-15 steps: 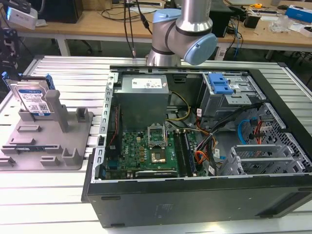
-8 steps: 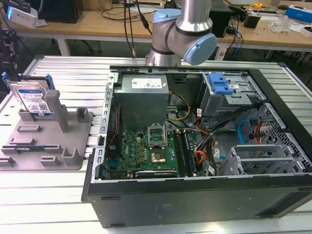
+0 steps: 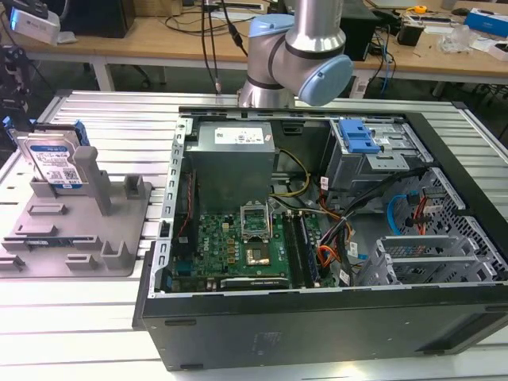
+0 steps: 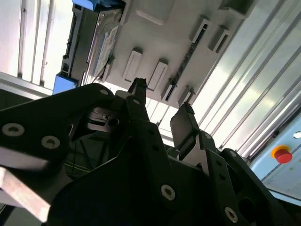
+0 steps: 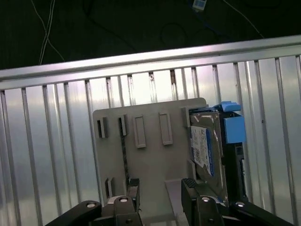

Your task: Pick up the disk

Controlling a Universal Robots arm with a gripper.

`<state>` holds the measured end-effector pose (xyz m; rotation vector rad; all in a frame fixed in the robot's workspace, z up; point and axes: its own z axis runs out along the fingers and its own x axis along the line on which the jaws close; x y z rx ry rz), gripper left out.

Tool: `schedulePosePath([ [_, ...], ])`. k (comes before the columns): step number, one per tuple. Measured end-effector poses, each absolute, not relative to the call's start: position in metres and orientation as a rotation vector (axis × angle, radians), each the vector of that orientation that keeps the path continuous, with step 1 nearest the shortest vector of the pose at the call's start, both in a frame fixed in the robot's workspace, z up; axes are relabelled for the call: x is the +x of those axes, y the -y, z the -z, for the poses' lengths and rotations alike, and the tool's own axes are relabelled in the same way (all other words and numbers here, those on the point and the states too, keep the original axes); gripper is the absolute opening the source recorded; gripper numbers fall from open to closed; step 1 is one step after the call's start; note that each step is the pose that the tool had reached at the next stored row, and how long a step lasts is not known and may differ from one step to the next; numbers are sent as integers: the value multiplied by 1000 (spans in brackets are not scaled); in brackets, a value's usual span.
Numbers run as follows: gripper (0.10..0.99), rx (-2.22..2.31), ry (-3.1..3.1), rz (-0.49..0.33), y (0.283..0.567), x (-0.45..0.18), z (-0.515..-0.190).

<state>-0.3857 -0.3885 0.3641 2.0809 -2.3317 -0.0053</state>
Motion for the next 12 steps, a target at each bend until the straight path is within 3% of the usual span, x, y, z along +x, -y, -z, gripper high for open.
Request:
schedulePosePath([
  [12,482,2110,2308,2,339,-389,-358],
])
